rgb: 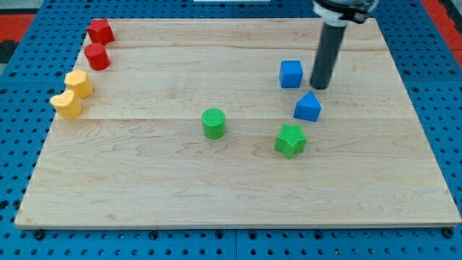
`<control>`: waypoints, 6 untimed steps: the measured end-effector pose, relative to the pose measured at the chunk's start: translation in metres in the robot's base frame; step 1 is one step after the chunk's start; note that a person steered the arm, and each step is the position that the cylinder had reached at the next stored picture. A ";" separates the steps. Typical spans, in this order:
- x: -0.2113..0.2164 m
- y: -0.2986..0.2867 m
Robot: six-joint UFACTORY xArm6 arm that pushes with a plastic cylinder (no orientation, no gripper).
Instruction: Move the blue triangle left a bit
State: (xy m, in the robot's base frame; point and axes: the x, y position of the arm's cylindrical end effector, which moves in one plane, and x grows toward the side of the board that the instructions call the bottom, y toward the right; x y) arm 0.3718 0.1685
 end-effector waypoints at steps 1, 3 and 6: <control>0.020 0.025; 0.052 0.003; 0.038 -0.030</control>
